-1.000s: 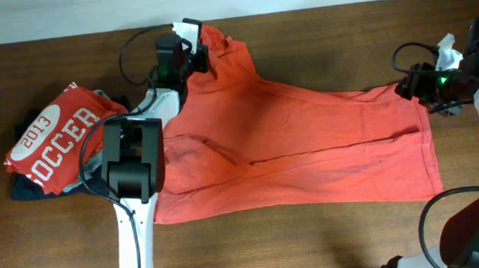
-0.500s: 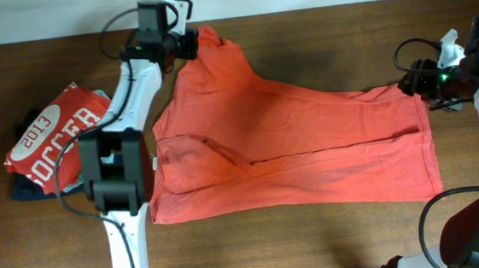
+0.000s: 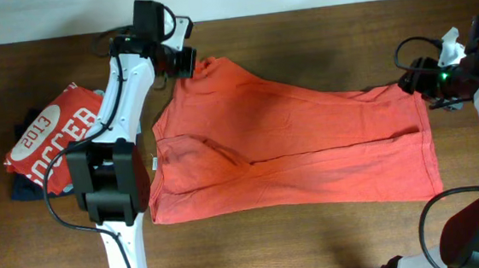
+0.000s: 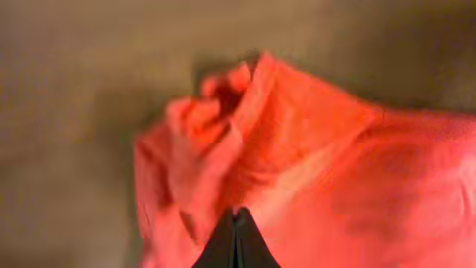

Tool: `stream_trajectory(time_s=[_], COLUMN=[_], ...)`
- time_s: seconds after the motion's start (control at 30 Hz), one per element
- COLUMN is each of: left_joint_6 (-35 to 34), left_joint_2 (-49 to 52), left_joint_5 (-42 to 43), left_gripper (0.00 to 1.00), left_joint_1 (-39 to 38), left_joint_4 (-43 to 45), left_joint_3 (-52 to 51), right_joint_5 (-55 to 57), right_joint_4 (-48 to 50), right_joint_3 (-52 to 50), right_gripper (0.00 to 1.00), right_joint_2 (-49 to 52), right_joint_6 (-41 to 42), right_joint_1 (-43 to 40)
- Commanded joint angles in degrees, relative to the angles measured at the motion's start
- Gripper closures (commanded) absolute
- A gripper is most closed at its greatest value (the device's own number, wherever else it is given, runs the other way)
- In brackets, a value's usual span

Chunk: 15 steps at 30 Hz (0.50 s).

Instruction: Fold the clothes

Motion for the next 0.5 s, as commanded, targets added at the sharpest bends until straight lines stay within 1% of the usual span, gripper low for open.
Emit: stream_trajectory(time_s=[0.0,0.13,0.23,0.27,0.33,0.37,0.4,0.43,0.47], left_joint_6=[0.70,0.70,1.18,2.32,5.09,5.90,6.23,6.32,6.36], left_joint_2=[-3.72,-5.73,-6.29,-6.29,-5.86,-5.53,-5.16,-4.76,-4.15], left_joint_5=[0.31,0.28,0.24,0.17,0.00,0.09,0.13,0.33,0.31], left_gripper=[1.00,1.00,1.00,0.98,0.71,0.67,0.66,0.61,0.59], left_joint_1=[0.04,0.04,0.04,0.04,0.04,0.04,0.02,-0.04,-0.13], left_joint_4=[-5.18,-11.28,-11.13,-9.94,-6.54,-4.33,-2.01,0.22,2.38], left_joint_3=[0.55,0.55,0.55,0.52,0.24,0.00,-0.22,-0.35,-0.55], right_joint_5=[0.52,0.52,0.46,0.46,0.07,0.07,0.07,0.04,0.07], right_joint_4=[0.74,0.87,1.40,1.57,1.55,1.53,1.55,1.53,1.51], right_joint_3=[0.63,0.63,0.63,0.63,0.63,0.63,0.63,0.63,0.63], right_gripper=[0.36,0.36,0.36,0.36,0.36,0.36,0.36,0.36,0.36], right_joint_2=[1.31,3.89,5.42,6.01,6.49,6.54,6.58,6.58,6.58], right_joint_6=[0.42,0.48,2.69,3.45,3.45,3.45,3.45,3.45,3.45], right_joint_1=[0.35,0.33,0.28,0.31,0.33,0.46,0.52,0.52,0.52])
